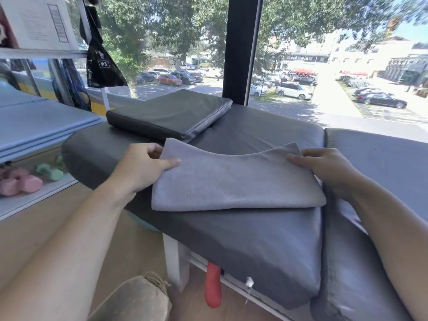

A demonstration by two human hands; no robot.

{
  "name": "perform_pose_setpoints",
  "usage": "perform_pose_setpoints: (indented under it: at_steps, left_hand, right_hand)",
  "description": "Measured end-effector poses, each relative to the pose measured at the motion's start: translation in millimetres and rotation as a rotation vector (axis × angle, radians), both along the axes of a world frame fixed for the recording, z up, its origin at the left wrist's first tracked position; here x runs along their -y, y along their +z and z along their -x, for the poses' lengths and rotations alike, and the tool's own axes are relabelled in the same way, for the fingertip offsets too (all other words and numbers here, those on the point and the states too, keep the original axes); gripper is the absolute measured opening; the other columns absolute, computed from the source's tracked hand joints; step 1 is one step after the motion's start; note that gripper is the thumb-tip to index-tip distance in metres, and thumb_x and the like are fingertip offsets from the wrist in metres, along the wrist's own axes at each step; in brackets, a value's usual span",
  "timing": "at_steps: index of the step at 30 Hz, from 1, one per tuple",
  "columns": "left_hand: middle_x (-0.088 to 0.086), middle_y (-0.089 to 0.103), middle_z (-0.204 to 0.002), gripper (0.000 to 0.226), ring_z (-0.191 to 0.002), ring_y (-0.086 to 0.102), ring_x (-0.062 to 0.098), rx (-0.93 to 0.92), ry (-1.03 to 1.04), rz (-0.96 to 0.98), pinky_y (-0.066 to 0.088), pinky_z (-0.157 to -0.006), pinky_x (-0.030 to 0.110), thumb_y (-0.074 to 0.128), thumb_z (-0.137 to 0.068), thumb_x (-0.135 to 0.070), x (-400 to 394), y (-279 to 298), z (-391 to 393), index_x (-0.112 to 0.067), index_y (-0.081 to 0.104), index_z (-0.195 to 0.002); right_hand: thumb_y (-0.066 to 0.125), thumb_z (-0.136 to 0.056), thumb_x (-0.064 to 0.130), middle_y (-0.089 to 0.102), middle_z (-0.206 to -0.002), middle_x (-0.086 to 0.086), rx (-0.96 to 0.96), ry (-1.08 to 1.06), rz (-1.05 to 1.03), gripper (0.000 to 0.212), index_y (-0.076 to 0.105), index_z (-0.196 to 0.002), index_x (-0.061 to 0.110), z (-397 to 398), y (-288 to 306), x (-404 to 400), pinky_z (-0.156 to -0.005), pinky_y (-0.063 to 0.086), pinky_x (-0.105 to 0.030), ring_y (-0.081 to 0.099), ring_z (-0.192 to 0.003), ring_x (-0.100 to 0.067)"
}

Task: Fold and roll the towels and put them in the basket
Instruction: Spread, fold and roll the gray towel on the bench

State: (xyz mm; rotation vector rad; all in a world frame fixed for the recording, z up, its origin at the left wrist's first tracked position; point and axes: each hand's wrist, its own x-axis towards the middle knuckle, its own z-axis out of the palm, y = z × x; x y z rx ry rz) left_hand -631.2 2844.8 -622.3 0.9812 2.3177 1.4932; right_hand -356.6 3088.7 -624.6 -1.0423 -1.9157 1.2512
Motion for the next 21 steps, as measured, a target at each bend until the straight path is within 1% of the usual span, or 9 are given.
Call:
perform_pose_setpoints:
  at_steps: [1,4,6,8,10,12,15,18,21]
  left_hand:
    - [-0.001,0.070,-0.086,0.020,-0.073,0.063,0.014,0.034,0.016,-0.084,0.049,-0.067,0.029,0.085,-0.079,-0.026,-1.5,1.1,-0.7,-0.014,0.073,-0.091]
    - [0.000,0.049,-0.072,0.023,-0.065,0.046,0.014,0.041,0.065,-0.250,0.040,-0.061,0.028,0.087,-0.077,-0.025,-4.2,5.7,-0.9,-0.012,0.069,-0.084]
    - [0.003,0.046,-0.070,0.022,-0.065,0.044,0.014,0.048,0.062,-0.309,0.038,-0.059,0.027,0.087,-0.076,-0.024,-4.6,9.2,-2.8,-0.014,0.068,-0.080]
    - [0.008,0.056,-0.075,0.019,-0.068,0.052,0.015,0.055,0.047,-0.358,0.046,-0.064,0.028,0.087,-0.077,-0.023,-3.9,11.4,-5.5,-0.016,0.070,-0.083]
    - [0.000,0.069,-0.072,0.014,-0.066,0.062,0.009,0.012,0.052,-0.399,0.051,-0.066,0.024,0.084,-0.081,-0.024,-3.5,12.1,-6.6,-0.020,0.071,-0.084]
    - [-0.010,0.073,-0.067,0.007,-0.062,0.067,0.003,-0.069,0.052,-0.432,0.050,-0.062,0.015,0.077,-0.088,-0.025,-3.6,13.5,-8.1,-0.025,0.071,-0.085]
    - [-0.018,0.076,-0.075,0.015,-0.070,0.071,0.002,-0.135,0.019,-0.505,0.051,-0.061,0.011,0.069,-0.095,-0.014,-1.5,16.2,-11.3,-0.029,0.070,-0.091]
    - [-0.020,0.075,-0.076,0.031,-0.073,0.070,0.001,-0.185,0.010,-0.469,0.057,-0.065,0.017,0.063,-0.094,0.001,2.7,15.0,-9.7,-0.029,0.069,-0.088]
    - [-0.012,0.074,-0.072,0.036,-0.067,0.067,0.006,-0.193,-0.015,-0.214,0.056,-0.066,0.027,0.061,-0.090,0.005,9.0,10.2,-3.1,-0.025,0.073,-0.074]
  right_hand:
    - [0.079,-0.086,0.029,0.078,-0.084,0.002,-0.029,-0.017,-0.031,0.014,0.081,-0.095,0.019,0.4,1.7,-1.0,-0.067,0.056,-0.024,0.072,-0.073,-0.015]
    - [0.068,-0.095,0.032,0.065,-0.062,0.000,-0.108,-0.062,-0.077,0.016,0.077,-0.091,0.019,2.2,5.5,-2.5,-0.047,0.036,-0.023,0.055,-0.051,-0.022]
    - [0.060,-0.101,0.029,0.074,-0.068,-0.002,-0.152,-0.074,-0.092,0.015,0.072,-0.101,0.020,2.8,8.1,-0.8,-0.038,0.030,-0.021,0.061,-0.045,-0.017]
    - [0.054,-0.104,0.026,0.079,-0.085,-0.003,-0.230,-0.046,-0.077,0.017,0.067,-0.111,0.017,3.0,12.4,5.5,-0.037,0.034,-0.020,0.070,-0.056,-0.017]
    - [0.050,-0.106,0.022,0.079,-0.100,-0.004,-0.308,0.006,-0.050,0.019,0.062,-0.118,0.014,3.2,15.1,9.2,-0.046,0.046,-0.024,0.076,-0.078,-0.020]
    - [0.049,-0.106,0.017,0.077,-0.110,-0.009,-0.375,0.056,-0.037,0.016,0.060,-0.118,0.013,2.5,15.2,9.1,-0.063,0.057,-0.032,0.075,-0.098,-0.023]
    - [0.047,-0.101,0.004,0.071,-0.106,-0.011,-0.525,0.166,0.053,0.018,0.060,-0.099,0.017,-0.5,13.4,6.1,-0.087,0.056,-0.045,0.068,-0.111,-0.029]
    - [0.041,-0.095,0.003,0.063,-0.083,0.001,-0.568,0.136,0.106,0.025,0.057,-0.081,0.016,-4.5,15.0,2.1,-0.086,0.058,-0.045,0.066,-0.094,-0.025]
    - [0.043,-0.090,0.016,0.061,-0.075,-0.002,-0.407,0.024,0.111,0.023,0.057,-0.072,0.014,-9.4,16.0,1.1,-0.063,0.051,-0.032,0.061,-0.067,-0.021]
